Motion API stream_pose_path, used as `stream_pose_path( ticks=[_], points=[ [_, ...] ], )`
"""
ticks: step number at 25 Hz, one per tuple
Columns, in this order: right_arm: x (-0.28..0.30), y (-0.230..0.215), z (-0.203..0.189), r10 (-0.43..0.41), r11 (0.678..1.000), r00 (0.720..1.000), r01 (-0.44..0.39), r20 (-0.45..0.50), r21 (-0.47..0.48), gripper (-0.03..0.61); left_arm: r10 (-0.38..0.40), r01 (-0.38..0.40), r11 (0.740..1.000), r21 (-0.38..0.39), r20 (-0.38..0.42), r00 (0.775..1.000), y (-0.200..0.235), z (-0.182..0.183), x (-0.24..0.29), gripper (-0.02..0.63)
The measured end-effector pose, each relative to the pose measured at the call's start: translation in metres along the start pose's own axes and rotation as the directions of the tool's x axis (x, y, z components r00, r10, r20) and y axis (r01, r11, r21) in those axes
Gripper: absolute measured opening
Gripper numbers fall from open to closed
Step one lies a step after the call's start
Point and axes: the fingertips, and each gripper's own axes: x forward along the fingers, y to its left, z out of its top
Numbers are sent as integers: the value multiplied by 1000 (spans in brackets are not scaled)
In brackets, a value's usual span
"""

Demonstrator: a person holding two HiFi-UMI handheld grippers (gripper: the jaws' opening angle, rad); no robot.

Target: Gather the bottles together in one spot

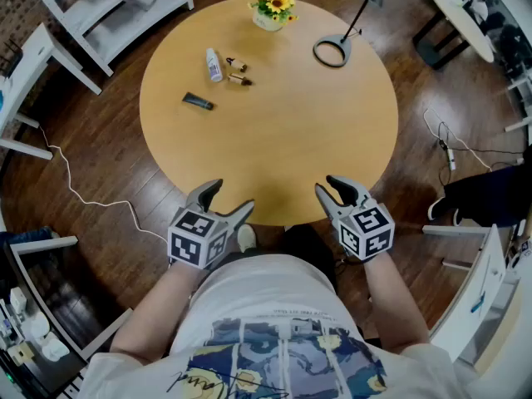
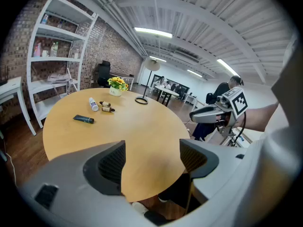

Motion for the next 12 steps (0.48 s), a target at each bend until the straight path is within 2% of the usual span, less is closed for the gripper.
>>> stream_pose_path(
  ticks=[6,12],
  points=[
    [46,-1,37,35,998,999,-34,23,-55,152,12,-11,1000,-19,5,1000,20,0,-2,336],
    [102,-3,66,118,986,993,-115,13,-120,167,44,-43,997,-59,9,999,31,4,3,336]
  ],
)
